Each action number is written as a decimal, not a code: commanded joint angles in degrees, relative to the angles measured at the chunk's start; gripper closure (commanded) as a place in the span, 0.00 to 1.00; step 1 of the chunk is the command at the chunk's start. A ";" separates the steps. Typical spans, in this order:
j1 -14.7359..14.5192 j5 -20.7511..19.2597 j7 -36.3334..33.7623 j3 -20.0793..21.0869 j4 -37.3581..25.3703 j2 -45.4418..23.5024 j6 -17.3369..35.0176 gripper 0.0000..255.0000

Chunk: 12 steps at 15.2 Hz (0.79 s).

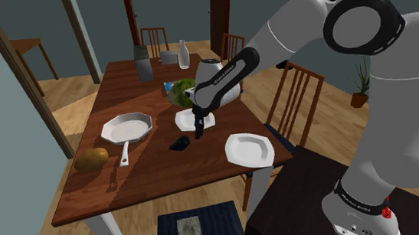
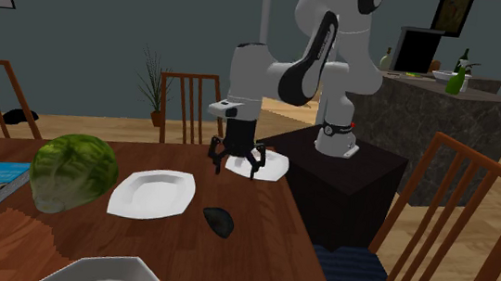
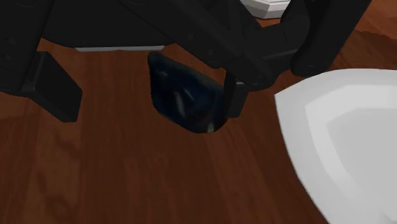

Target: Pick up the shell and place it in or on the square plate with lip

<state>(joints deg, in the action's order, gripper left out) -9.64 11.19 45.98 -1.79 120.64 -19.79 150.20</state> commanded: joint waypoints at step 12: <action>0.20 1.06 2.15 1.51 -3.57 -8.20 5.20 0.00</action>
<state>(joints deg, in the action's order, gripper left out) -9.43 12.25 48.14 -0.29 117.13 -27.89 155.36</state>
